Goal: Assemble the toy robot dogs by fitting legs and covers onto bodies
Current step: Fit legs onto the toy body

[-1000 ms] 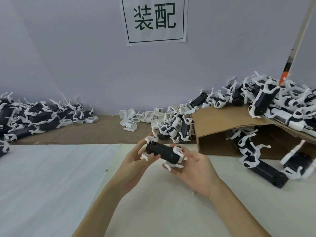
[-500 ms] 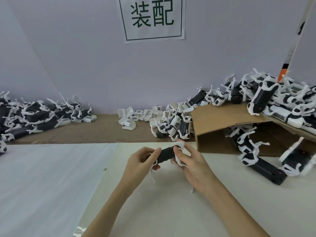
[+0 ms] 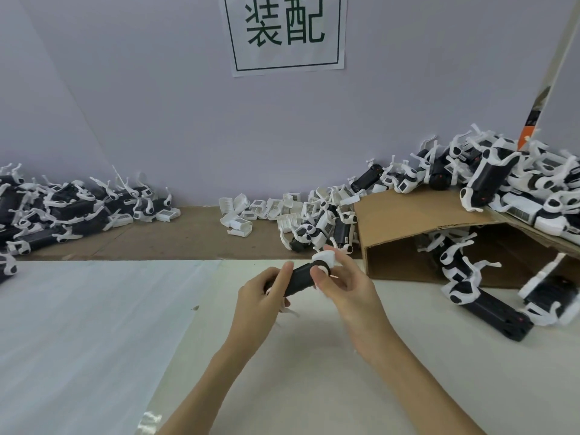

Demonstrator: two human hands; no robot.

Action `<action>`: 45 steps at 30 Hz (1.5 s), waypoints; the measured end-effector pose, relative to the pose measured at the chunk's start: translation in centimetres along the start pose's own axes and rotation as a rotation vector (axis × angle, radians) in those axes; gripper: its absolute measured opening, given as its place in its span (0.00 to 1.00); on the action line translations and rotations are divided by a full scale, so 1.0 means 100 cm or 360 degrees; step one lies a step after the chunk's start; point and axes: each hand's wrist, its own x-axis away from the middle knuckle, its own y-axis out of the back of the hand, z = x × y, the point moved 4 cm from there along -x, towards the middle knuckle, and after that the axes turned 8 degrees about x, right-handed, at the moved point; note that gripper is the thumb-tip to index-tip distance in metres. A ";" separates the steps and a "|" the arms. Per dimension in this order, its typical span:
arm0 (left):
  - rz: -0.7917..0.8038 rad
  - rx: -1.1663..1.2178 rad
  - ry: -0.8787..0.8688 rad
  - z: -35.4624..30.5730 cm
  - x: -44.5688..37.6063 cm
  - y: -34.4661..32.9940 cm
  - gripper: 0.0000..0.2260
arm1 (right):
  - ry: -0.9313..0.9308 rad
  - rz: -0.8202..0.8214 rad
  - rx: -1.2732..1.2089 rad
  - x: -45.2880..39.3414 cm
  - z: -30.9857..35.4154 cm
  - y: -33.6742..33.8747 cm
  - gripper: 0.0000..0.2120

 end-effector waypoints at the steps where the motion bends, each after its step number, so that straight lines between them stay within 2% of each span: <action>1: -0.0006 0.0148 0.0085 0.000 -0.001 0.000 0.31 | -0.0026 0.0114 -0.0151 0.000 0.001 -0.002 0.25; 3: 0.0035 0.0610 0.0300 -0.001 -0.003 0.001 0.35 | -0.0195 0.0310 -0.0644 0.002 0.003 -0.002 0.28; 4: 0.0089 0.0823 0.0366 -0.002 -0.004 0.001 0.35 | -0.0224 0.0364 -0.0728 0.003 0.005 0.000 0.27; 5: 0.0168 0.0973 0.0417 -0.002 -0.005 0.001 0.35 | -0.0197 0.0403 -0.0676 0.003 0.006 0.001 0.23; 6: 0.0271 0.1037 0.0464 -0.003 -0.004 0.000 0.36 | -0.0104 0.0449 -0.0453 0.003 0.007 0.000 0.18; 8: 0.0443 0.0947 0.0515 -0.004 0.001 -0.007 0.35 | 0.0082 0.0485 0.0081 0.008 0.006 -0.010 0.12; 9: 0.0448 0.0809 0.0507 -0.003 0.004 -0.010 0.33 | 0.0101 0.0425 0.0218 0.009 0.001 -0.014 0.12; 12: 0.0248 0.0189 0.0270 0.000 0.007 -0.014 0.17 | 0.0246 0.0076 0.0347 0.010 -0.005 -0.015 0.15; 13: 0.0142 0.0038 0.0161 -0.001 0.007 -0.011 0.13 | 0.0341 0.0051 0.0458 0.011 -0.003 -0.015 0.16; 14: 0.0049 -0.0016 0.0081 -0.004 0.006 -0.007 0.13 | 0.0419 0.0066 0.0562 0.011 -0.002 -0.015 0.16; 16: -0.0011 0.0134 0.0003 -0.014 0.006 0.000 0.23 | 0.0530 0.0098 0.0762 0.012 -0.001 -0.014 0.15; 18: 0.0097 0.0242 -0.0118 -0.020 0.007 0.005 0.30 | 0.0581 0.0072 0.1000 0.012 -0.003 -0.015 0.17; 21: 0.0261 0.0186 -0.0290 -0.024 0.009 0.003 0.25 | 0.0668 0.0021 0.1106 0.015 -0.003 -0.017 0.18; 24: 0.0349 0.0167 -0.0227 -0.022 0.004 0.005 0.21 | 0.0739 -0.0126 0.1185 0.015 0.000 -0.010 0.18; 28: 0.0266 0.0209 -0.0179 -0.020 -0.001 0.016 0.21 | 0.0910 -0.0439 0.1486 0.016 0.006 -0.004 0.25; 32: 0.0195 0.0041 -0.0021 -0.011 0.003 0.003 0.21 | 0.1081 -0.0391 0.1748 0.017 0.007 -0.010 0.30; 35: 0.0036 -0.0035 -0.0123 -0.008 0.002 0.002 0.14 | 0.1000 -0.0263 0.1554 0.016 0.002 -0.010 0.29; 38: 0.0057 -0.0032 -0.0251 -0.009 -0.002 0.014 0.12 | 0.0523 0.0101 0.0943 0.007 -0.002 -0.005 0.34; 40: 0.0118 -0.0050 -0.0330 -0.010 -0.006 0.021 0.13 | 0.0301 0.0274 0.0702 0.001 -0.004 0.002 0.36; 43: 0.0209 -0.0030 -0.0358 -0.009 -0.005 0.023 0.15 | 0.0259 0.0194 0.0764 0.001 -0.005 0.010 0.35; 45: 0.0141 0.0126 -0.0264 -0.008 -0.004 0.020 0.16 | 0.0353 0.0089 0.0915 0.005 -0.004 0.007 0.39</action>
